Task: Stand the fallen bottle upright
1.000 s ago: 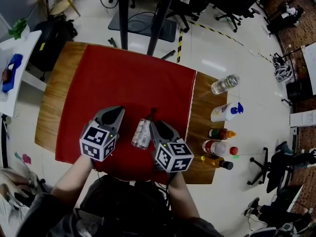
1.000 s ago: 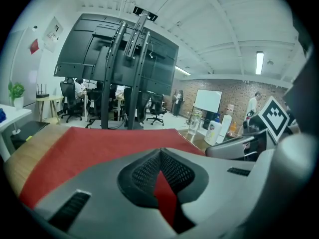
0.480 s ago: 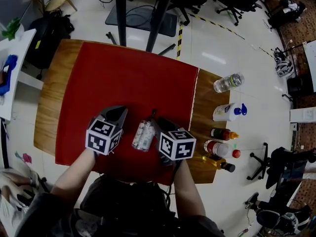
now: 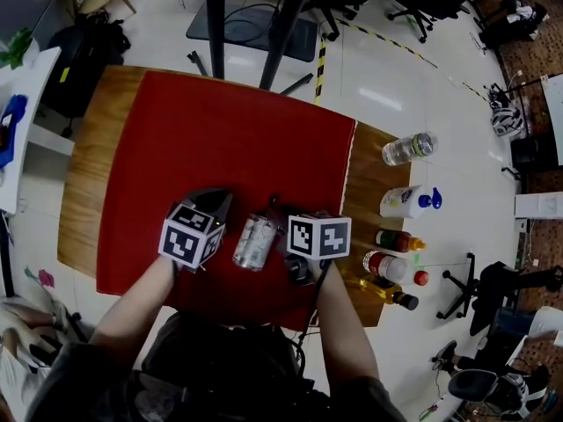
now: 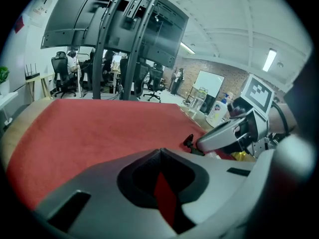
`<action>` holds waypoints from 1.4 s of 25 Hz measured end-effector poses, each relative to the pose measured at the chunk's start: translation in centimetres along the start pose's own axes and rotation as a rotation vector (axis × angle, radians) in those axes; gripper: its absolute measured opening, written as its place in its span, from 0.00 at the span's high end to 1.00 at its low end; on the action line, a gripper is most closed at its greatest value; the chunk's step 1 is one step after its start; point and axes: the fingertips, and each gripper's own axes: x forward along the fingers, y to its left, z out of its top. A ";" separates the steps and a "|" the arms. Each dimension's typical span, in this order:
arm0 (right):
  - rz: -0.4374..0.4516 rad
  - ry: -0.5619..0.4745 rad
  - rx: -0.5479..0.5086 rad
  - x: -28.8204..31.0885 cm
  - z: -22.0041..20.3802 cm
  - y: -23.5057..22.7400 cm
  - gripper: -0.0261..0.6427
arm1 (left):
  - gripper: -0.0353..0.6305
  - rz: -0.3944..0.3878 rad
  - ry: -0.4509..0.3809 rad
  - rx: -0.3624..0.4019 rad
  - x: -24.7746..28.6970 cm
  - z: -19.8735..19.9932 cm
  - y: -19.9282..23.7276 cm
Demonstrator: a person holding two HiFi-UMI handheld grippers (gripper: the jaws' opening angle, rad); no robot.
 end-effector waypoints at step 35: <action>-0.040 0.243 0.110 7.0 0.3 1.9 0.69 | 0.89 -0.049 0.074 -0.029 2.5 -0.2 1.4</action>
